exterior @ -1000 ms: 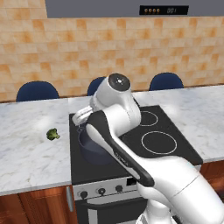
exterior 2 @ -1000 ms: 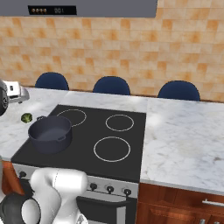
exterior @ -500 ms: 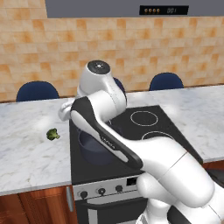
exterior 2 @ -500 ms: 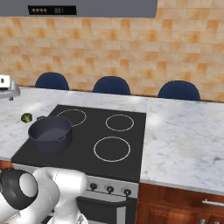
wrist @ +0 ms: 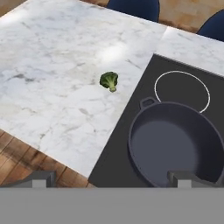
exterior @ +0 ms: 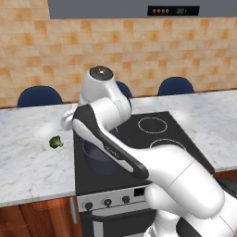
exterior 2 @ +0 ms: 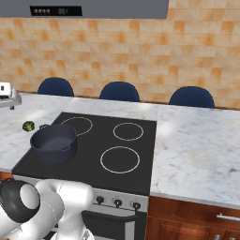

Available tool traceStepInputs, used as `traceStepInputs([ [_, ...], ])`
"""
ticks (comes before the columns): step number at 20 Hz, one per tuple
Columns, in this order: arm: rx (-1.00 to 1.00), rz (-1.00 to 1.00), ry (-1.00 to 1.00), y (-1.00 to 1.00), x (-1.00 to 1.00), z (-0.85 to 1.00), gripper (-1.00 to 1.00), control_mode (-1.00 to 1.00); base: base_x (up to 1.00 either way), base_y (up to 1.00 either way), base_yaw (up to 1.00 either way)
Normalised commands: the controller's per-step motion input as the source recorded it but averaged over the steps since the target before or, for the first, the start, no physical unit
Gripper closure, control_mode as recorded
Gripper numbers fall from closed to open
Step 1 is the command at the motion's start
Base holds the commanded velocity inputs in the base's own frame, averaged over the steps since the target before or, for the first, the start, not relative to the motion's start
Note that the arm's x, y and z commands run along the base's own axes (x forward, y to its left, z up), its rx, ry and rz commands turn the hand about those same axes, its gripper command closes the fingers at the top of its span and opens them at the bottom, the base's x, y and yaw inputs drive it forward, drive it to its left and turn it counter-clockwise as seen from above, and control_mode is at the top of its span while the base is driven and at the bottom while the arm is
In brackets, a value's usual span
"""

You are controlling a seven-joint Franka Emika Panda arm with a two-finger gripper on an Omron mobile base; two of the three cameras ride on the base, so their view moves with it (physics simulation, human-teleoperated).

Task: Turn on the burner for the pot on the stove. Wait thirty seconds for the pot to heat up. Then add the broccoli to the pot.

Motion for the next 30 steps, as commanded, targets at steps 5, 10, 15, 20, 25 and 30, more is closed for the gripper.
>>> traceStepInputs([
  [5,0.00,0.00,0.03,0.20,0.01,-0.20,-1.00,-1.00,0.00,0.00,0.00],
  [10,0.00,0.00,0.08,0.32,0.13,-0.28,-1.00,-1.00,0.00,0.00,0.00],
  [15,0.00,0.00,0.11,0.27,0.23,-0.28,-1.00,-1.00,0.00,0.00,0.00],
  [20,-0.03,0.00,0.14,0.04,0.24,-0.19,-1.00,-1.00,0.00,0.00,0.00],
  [25,-0.06,0.00,0.12,0.00,0.27,-0.13,-1.00,-1.00,0.00,0.00,0.00],
  [30,-0.08,0.00,0.01,0.00,0.29,-0.16,-1.00,-1.00,0.00,0.00,0.00],
])
